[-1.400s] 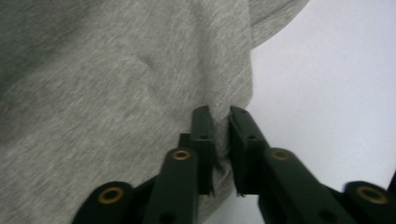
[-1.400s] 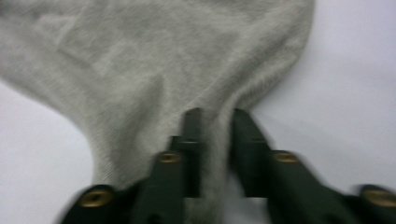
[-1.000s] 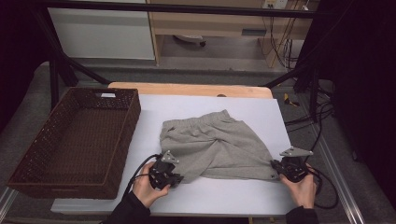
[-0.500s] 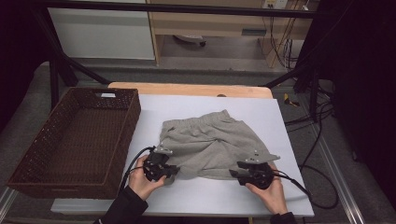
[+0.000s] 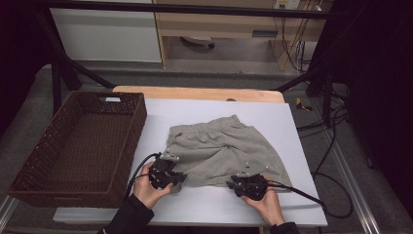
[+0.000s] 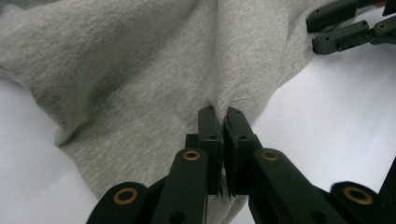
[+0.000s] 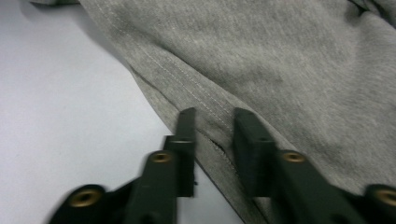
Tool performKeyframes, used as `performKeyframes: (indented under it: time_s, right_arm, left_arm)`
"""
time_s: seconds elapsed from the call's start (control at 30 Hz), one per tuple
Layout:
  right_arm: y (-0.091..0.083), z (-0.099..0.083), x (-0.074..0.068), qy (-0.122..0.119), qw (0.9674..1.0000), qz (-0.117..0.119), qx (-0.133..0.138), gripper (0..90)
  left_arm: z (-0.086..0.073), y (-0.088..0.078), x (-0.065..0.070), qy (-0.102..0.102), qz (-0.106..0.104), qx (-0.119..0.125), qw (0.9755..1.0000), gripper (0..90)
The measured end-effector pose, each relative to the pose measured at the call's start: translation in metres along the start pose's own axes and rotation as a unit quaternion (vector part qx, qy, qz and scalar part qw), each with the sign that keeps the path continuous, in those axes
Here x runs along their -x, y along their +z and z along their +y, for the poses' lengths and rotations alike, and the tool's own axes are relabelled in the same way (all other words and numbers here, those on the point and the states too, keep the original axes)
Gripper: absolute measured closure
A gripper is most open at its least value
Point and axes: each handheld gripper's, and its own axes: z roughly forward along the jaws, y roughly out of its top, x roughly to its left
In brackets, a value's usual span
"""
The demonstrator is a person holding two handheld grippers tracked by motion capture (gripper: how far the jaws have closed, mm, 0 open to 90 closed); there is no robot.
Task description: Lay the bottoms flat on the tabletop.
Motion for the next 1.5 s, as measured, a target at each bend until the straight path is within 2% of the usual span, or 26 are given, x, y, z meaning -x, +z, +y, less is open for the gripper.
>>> performKeyframes:
  time_s: [0.07, 0.2, 0.3, 0.37, 0.4, 0.5, 0.57, 0.6, 0.67, 0.7, 0.77, 0.83, 0.97, 1.0, 1.1, 1.2, 1.27, 1.33, 1.4, 1.47, 1.5]
  right_arm:
    - [-0.001, 0.000, 0.001, 0.000, 1.0000, 0.000, -0.002, 87.7]
    - [-0.007, 0.002, 0.004, 0.010, 0.9995, 0.026, -0.017, 90.0]
    - [-0.027, 0.002, 0.005, 0.012, 0.9984, 0.050, -0.022, 90.0]
    - [-0.043, 0.002, 0.009, 0.015, 0.9983, 0.053, -0.020, 90.0]
    - [-0.048, 0.000, 0.011, 0.019, 0.9977, 0.058, -0.029, 90.0]
    - [-0.049, -0.009, 0.014, 0.023, 0.9973, 0.059, -0.035, 87.6]
    - [-0.049, -0.013, 0.017, 0.030, 0.9976, 0.057, -0.023, 76.0]
    - [-0.052, -0.014, 0.020, 0.040, 0.9980, 0.048, -0.009, 68.4]
    - [-0.060, -0.015, 0.029, 0.050, 0.9985, 0.012, 0.016, 60.2]
    - [-0.065, -0.017, 0.035, 0.060, 0.9978, -0.010, 0.026, 57.4]
    - [-0.072, -0.024, 0.050, 0.084, 0.9947, -0.050, 0.032, 53.4]
    - [-0.077, -0.034, 0.062, 0.105, 0.9900, -0.089, 0.030, 49.6]
    - [-0.081, -0.054, 0.083, 0.133, 0.9823, -0.131, 0.019, 41.2]
    - [-0.081, -0.057, 0.086, 0.138, 0.9801, -0.142, 0.013, 38.3]
    - [-0.081, -0.064, 0.093, 0.145, 0.9775, -0.153, 0.001, 37.3]
    - [-0.081, -0.070, 0.096, 0.155, 0.9766, -0.149, -0.009, 42.3]
    - [-0.080, -0.073, 0.097, 0.152, 0.9784, -0.139, -0.016, 46.1]
    - [-0.080, -0.073, 0.095, 0.153, 0.9793, -0.132, -0.011, 54.3]
    - [-0.080, -0.071, 0.094, 0.152, 0.9807, -0.122, -0.012, 65.3]
    - [-0.080, -0.070, 0.091, 0.154, 0.9816, -0.112, -0.016, 77.0]
    - [-0.080, -0.069, 0.091, 0.154, 0.9822, -0.105, -0.020, 82.9]
  left_arm:
    - [0.000, -0.001, 0.000, -0.001, 0.001, 0.000, 1.0000, 86.7]
    - [-0.001, -0.004, 0.000, 0.001, -0.004, -0.002, 1.0000, 86.8]
    - [-0.002, -0.007, 0.005, 0.003, -0.029, -0.020, 0.9994, 86.6]
    - [-0.003, -0.006, 0.013, 0.015, -0.043, -0.030, 0.9985, 86.3]
    - [-0.004, -0.004, 0.017, 0.021, -0.048, -0.038, 0.9979, 85.7]
    - [-0.004, 0.003, 0.027, 0.042, -0.047, -0.049, 0.9968, 79.8]
    - [-0.004, 0.004, 0.028, 0.042, -0.047, -0.042, 0.9971, 70.5]
    - [-0.004, 0.003, 0.027, 0.043, -0.042, -0.034, 0.9976, 64.9]
    - [-0.006, -0.001, 0.022, 0.043, -0.026, -0.025, 0.9984, 59.1]
    - [-0.007, -0.002, 0.019, 0.035, -0.022, -0.019, 0.9989, 56.4]
    - [-0.012, -0.002, 0.011, 0.026, -0.011, -0.013, 0.9995, 50.4]
    - [-0.016, 0.000, 0.004, 0.013, -0.002, -0.013, 0.9998, 49.6]
    - [-0.019, 0.008, -0.001, 0.001, 0.007, -0.010, 0.9999, 47.6]
    - [-0.019, 0.011, -0.001, 0.003, 0.007, -0.014, 0.9999, 47.5]
    - [-0.020, 0.018, 0.006, 0.019, 0.010, -0.012, 0.9997, 46.8]
    - [-0.021, 0.019, 0.011, 0.028, 0.009, -0.014, 0.9994, 46.2]
    - [-0.021, 0.019, 0.016, 0.029, 0.011, -0.021, 0.9993, 49.0]
    - [-0.022, 0.019, 0.019, 0.024, -0.005, -0.032, 0.9992, 59.4]
    - [-0.023, 0.019, 0.021, 0.031, 0.006, -0.034, 0.9989, 64.7]
    - [-0.023, 0.019, 0.023, 0.041, 0.021, -0.036, 0.9983, 77.9]
    - [-0.024, 0.019, 0.023, 0.044, 0.025, -0.035, 0.9981, 80.9]
